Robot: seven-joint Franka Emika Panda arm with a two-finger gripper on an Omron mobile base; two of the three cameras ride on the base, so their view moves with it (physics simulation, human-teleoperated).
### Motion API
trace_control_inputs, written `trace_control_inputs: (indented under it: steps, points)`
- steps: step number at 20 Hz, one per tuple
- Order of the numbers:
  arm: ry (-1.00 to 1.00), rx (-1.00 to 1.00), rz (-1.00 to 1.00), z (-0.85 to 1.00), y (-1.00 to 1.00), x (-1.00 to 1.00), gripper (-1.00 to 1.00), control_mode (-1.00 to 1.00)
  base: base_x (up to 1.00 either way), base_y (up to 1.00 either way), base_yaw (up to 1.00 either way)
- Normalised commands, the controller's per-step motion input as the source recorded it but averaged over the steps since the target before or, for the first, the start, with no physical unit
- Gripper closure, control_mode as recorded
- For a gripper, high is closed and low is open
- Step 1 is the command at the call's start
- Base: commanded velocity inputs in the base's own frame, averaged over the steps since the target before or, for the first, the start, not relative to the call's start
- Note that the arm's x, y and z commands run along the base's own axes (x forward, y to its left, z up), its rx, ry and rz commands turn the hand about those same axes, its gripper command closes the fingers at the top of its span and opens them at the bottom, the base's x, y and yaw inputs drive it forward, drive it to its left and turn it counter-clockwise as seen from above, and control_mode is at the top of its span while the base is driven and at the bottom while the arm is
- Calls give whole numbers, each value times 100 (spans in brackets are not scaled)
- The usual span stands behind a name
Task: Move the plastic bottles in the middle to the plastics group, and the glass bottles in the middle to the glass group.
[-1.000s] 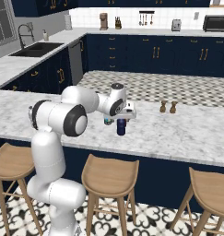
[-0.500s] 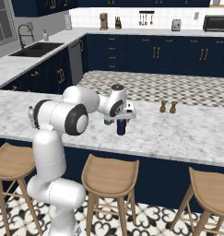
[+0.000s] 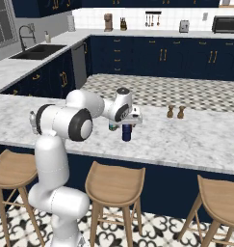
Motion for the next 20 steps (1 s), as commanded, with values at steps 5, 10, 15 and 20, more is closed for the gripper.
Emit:
trace_control_inputs:
  steps: [5,10,15,20]
  points:
    - [0,0,0,0,0,0,-100,-100,0,0,0]
    - [0,0,0,0,0,0,-100,-100,0,0,0]
    - [1,-1,0,0,1,0,100,-100,0,0,0]
    - [0,0,0,0,0,-1,100,-100,0,0,0]
